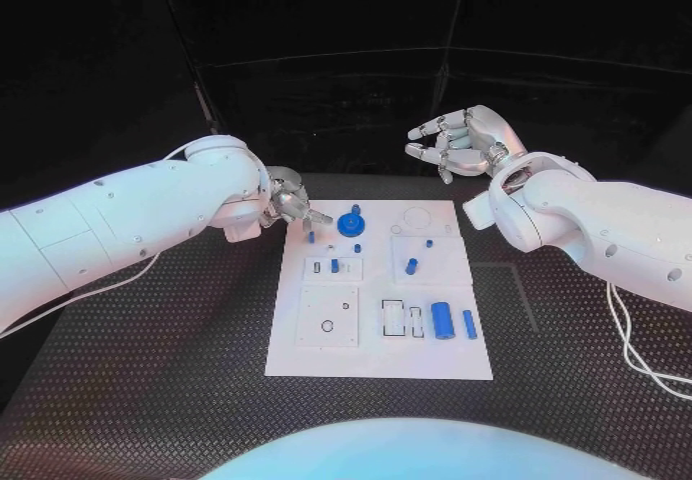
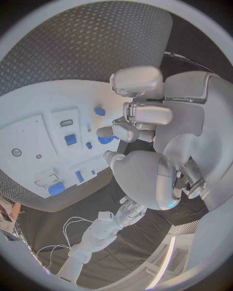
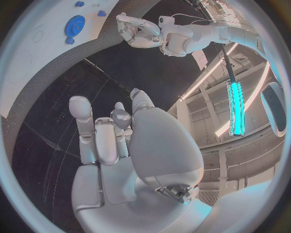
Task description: Assemble the parts on the task board
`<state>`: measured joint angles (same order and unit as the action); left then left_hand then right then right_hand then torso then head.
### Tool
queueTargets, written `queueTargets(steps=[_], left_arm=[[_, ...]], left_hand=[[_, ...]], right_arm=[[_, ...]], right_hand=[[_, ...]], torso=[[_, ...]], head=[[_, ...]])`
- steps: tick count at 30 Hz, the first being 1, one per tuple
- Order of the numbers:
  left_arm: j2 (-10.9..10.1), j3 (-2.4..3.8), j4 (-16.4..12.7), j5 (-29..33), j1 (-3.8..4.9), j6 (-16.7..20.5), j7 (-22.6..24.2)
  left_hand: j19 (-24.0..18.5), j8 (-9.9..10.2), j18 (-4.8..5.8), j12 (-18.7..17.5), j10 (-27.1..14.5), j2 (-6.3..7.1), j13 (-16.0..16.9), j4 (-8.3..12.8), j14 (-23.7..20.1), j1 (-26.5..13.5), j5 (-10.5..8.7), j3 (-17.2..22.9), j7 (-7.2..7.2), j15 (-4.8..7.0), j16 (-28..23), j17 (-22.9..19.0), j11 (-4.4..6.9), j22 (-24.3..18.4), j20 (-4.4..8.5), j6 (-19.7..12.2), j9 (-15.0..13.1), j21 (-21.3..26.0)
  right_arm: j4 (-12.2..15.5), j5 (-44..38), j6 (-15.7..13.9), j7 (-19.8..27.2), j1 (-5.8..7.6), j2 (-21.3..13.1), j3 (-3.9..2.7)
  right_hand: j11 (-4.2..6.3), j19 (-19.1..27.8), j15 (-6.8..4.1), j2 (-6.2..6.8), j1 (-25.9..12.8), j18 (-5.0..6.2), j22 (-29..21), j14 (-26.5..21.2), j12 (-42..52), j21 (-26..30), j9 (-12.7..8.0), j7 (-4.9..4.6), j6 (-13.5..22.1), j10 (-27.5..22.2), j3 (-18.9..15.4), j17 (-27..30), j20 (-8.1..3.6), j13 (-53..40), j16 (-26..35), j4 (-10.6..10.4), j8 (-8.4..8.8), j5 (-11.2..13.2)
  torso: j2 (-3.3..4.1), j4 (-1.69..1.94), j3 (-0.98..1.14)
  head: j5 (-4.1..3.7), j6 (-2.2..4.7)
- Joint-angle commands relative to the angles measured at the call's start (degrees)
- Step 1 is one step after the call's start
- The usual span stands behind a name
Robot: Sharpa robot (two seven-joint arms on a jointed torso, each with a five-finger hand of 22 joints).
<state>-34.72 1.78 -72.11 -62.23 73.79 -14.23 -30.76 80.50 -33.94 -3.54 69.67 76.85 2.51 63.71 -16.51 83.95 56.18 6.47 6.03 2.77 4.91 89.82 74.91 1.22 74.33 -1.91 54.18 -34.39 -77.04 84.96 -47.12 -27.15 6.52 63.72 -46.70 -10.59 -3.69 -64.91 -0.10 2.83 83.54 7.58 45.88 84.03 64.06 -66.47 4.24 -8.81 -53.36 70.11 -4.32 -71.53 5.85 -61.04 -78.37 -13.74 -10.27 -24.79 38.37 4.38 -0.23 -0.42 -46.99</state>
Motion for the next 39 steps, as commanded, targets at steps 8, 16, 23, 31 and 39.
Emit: queueTargets(steps=[8, 16, 23, 31, 39], left_arm=[[4.9, -0.01, 10.2, -0.9, 0.99, -4.9, 0.3], [7.9, -0.53, 15.2, -0.7, 0.61, -6.1, 0.8], [9.7, -0.76, 18.2, 0.1, -0.17, -6.3, 1.0], [10.6, -0.85, 19.6, 0.2, -0.51, -6.9, 1.0], [11.0, -1.00, 20.2, 0.0, -0.67, -7.8, 1.0]], left_hand=[[-0.6, 3.6, -0.63, -1.2, -1.8, -0.60, -1.8, 0.0, 6.0, 3.0, -0.03, -3.8, 1.22, -1.42, 0.2, 15.1, -1.09, -0.3, -0.87, -1.9, 2.5, 0.8], [-0.7, 5.9, -0.68, -2.4, -3.1, -1.07, -3.7, 0.0, 6.0, 4.5, 0.01, -5.8, 1.87, -1.91, 0.2, 15.1, -1.66, -0.3, -1.38, -2.2, 4.3, 1.0], [-0.8, 6.5, -0.72, -2.8, -3.5, -1.12, -4.2, 0.1, 6.0, 5.2, 0.04, -6.5, 2.02, -2.04, 0.2, 15.1, -1.81, -0.4, -1.52, -2.1, 4.9, 1.2], [-1.0, 6.7, -0.78, -2.9, -3.6, -1.20, -4.4, 0.1, 6.0, 5.8, 0.06, -7.0, 2.00, -2.10, 0.2, 15.1, -1.83, -0.5, -1.61, -1.7, 5.2, 1.4], [-1.0, 6.8, -0.81, -2.8, -3.7, -1.40, -4.4, 0.3, 6.0, 6.9, 0.10, -7.5, 1.89, -2.07, 0.2, 15.1, -1.76, -0.5, -1.64, -1.0, 5.5, 1.5]], right_arm=[[-0.1, 0.1, 0.3, 0.5, 0.09, 0.3, -0.04], [-0.1, 0.1, 0.4, 0.6, 0.09, 0.5, -0.04], [-0.2, 0.1, 0.5, 0.6, 0.08, 0.7, -0.04], [-0.2, 0.1, 0.6, 0.6, 0.08, 0.8, -0.04], [-0.2, 0.1, 0.8, 0.5, 0.08, 0.9, -0.04]], right_hand=[[-0.02, 0.2, -0.49, -0.25, 0.1, 0.78, 0.0, 1.7, -0.1, 0.2, -0.1, 0.06, 0.4, -0.2, 0.0, 0.1, -0.15, 0.1, 0.2, 0.0, -0.20, -0.3], [-0.02, 0.2, -0.49, -0.25, 0.1, 0.78, 0.0, 1.7, -0.1, 0.2, -0.1, 0.06, 0.4, -0.2, 0.0, 0.1, -0.15, 0.1, 0.2, 0.0, -0.20, -0.3], [-0.02, 0.2, -0.49, -0.25, 0.1, 0.78, 0.0, 1.7, -0.1, 0.2, -0.1, 0.06, 0.4, -0.2, 0.0, 0.1, -0.15, 0.1, 0.2, 0.0, -0.20, -0.3], [-0.03, 0.1, -0.48, -0.28, 0.0, 0.76, 0.0, 1.7, 0.0, 0.2, -0.1, 0.05, 0.5, -0.1, -0.1, 0.0, -0.14, -0.1, 0.2, -0.1, -0.20, -0.3], [-0.03, 0.1, -0.48, -0.28, 0.0, 0.76, 0.0, 1.7, 0.0, 0.2, -0.1, 0.05, 0.5, -0.1, -0.1, 0.0, -0.14, -0.1, 0.2, -0.1, -0.20, -0.3]], torso=[[0.38, -0.31, -0.15], [0.57, -0.36, -0.21], [0.49, -0.43, -0.14], [0.41, -0.40, -0.11], [0.41, -0.34, -0.09]], head=[[0.17, 0.26], [0.36, 0.17], [0.44, -0.03], [0.51, -0.16], [0.49, -0.16]])
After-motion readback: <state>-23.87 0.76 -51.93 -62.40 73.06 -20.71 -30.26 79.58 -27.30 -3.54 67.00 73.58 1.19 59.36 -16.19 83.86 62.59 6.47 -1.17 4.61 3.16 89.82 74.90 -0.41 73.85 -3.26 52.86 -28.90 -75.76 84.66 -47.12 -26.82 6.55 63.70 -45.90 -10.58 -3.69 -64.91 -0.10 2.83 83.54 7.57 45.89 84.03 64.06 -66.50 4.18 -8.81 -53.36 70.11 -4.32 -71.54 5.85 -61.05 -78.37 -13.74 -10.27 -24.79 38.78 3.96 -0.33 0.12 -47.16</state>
